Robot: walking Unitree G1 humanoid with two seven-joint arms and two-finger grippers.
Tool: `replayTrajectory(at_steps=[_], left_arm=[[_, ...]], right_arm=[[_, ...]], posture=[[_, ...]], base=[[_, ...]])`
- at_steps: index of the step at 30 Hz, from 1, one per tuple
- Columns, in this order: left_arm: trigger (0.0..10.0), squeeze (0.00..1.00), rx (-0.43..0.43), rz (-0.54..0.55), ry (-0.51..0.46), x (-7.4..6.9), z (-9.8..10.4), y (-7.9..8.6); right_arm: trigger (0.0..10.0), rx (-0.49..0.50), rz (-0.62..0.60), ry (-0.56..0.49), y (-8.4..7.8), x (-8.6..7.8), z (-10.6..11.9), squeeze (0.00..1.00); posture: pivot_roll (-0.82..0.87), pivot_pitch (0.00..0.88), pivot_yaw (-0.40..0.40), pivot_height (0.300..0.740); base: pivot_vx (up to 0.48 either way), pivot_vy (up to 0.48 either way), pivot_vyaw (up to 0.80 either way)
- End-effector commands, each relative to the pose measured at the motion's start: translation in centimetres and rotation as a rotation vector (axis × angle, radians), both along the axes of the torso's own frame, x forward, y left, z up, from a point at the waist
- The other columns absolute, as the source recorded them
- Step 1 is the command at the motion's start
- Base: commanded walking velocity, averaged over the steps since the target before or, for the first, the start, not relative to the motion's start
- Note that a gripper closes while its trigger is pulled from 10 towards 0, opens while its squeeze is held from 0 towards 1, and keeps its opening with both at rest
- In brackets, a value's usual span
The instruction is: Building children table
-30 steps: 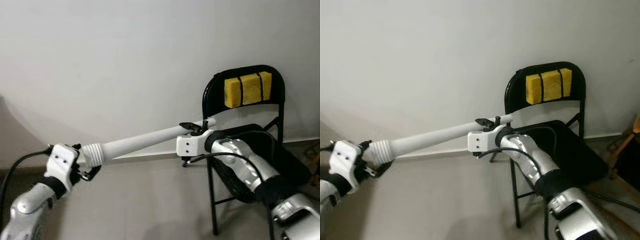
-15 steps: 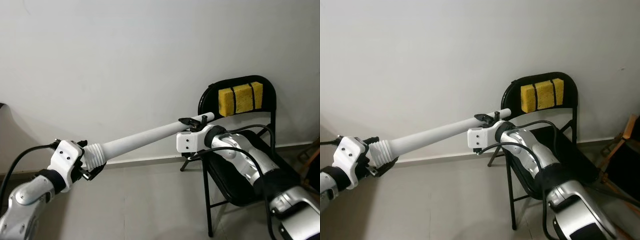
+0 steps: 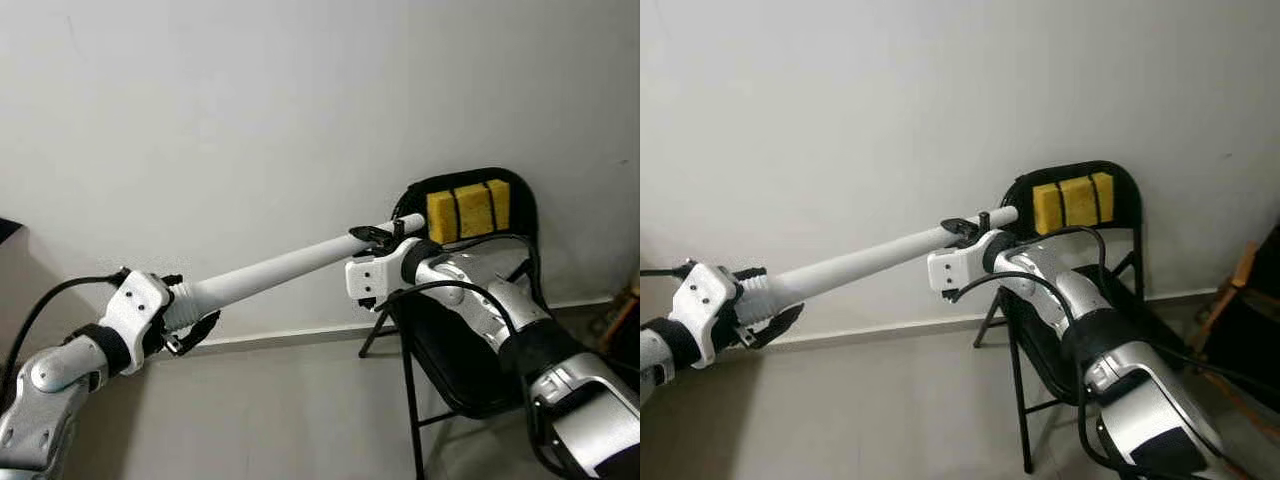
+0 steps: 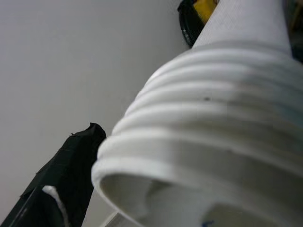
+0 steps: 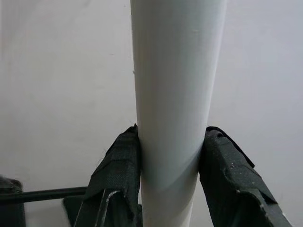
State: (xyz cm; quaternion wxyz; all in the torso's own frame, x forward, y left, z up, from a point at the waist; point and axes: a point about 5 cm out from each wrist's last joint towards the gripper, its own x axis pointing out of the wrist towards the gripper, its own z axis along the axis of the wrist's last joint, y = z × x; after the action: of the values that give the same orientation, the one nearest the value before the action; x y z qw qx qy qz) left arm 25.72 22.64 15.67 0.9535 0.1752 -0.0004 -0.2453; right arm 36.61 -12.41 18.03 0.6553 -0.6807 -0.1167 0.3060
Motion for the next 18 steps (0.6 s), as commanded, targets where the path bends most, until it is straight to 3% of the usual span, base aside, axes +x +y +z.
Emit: replayTrajectory(at_steps=[1, 18], left_arm=[[10.0, 0.0, -0.023, -0.018, -0.003, -0.2, 0.02, -0.8], [10.0, 0.0, -0.032, 0.005, -0.007, -0.13, 0.08, -0.64]], right_arm=[[0.0, -0.014, 0.139, 0.011, 2.81, -1.09, -0.84, 0.0], [0.0, -0.006, 0.172, 0.005, 3.1, -1.09, -0.64, 0.0]], posture=[[-0.08, 0.0, -0.021, 0.74], [-0.07, 0.0, -0.025, 0.74]], base=[[0.0, 0.0, 0.46], [0.0, 0.0, 0.52]])
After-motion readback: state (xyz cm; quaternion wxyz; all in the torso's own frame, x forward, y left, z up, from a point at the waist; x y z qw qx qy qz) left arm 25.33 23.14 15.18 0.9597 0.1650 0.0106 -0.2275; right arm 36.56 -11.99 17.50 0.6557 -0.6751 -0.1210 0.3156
